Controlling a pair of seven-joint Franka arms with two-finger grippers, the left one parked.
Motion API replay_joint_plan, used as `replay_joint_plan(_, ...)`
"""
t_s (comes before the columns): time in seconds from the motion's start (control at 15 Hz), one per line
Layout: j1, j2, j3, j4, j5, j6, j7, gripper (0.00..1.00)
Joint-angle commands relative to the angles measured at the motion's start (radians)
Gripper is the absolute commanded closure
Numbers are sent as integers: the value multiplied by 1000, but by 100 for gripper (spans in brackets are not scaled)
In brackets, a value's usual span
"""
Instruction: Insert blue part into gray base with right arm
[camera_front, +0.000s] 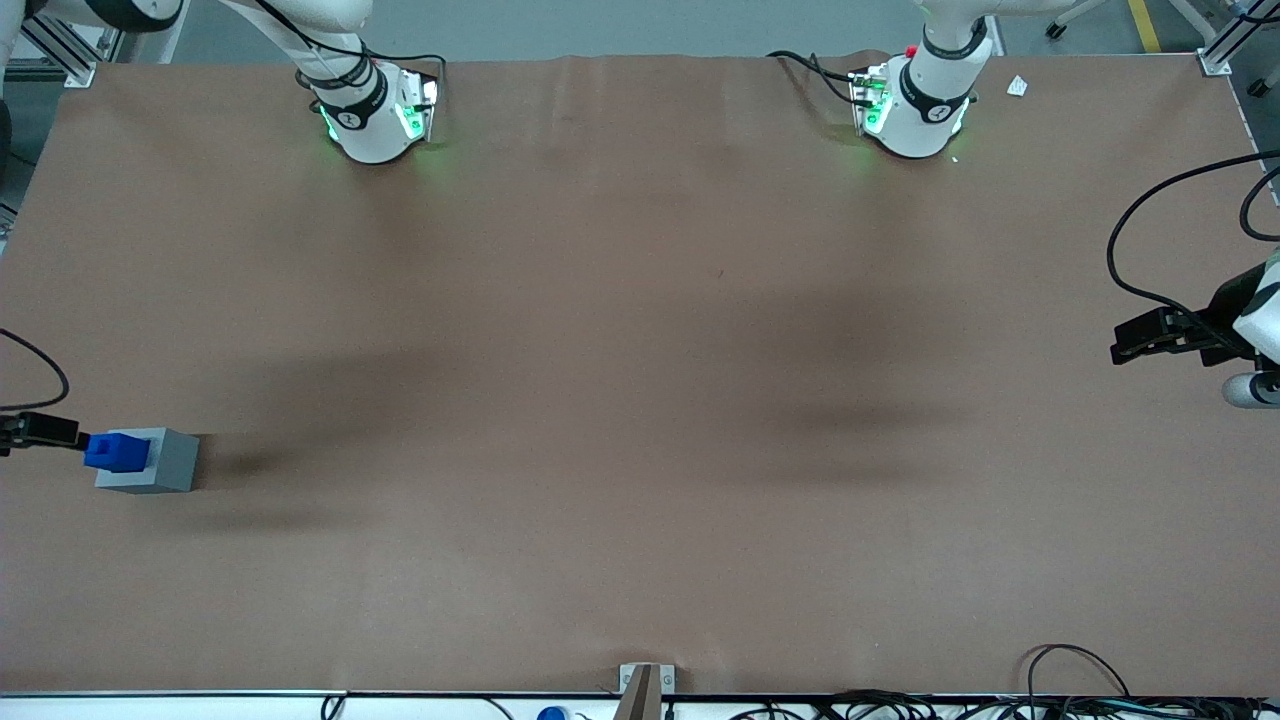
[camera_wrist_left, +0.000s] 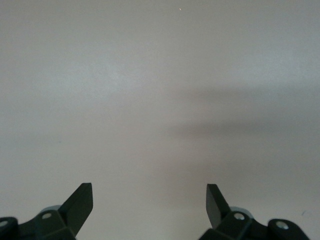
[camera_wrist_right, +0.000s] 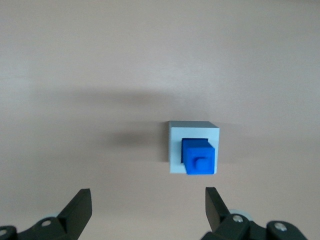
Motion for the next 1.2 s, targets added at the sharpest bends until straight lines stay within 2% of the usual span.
replay_joint_plan(0.0,41,-130,-2,-136,6,2,72,0)
replay_joint_plan(0.27,101,-288,-2,-289,6,13,97,0)
replay_joint_plan(0.47,112,-431,0,-439,10,47,143,0)
replay_joint_plan(0.74,133,-546,0,-559,22,62,212,0)
replay_joint_plan(1.14,148,-646,1,-552,22,0,220,0)
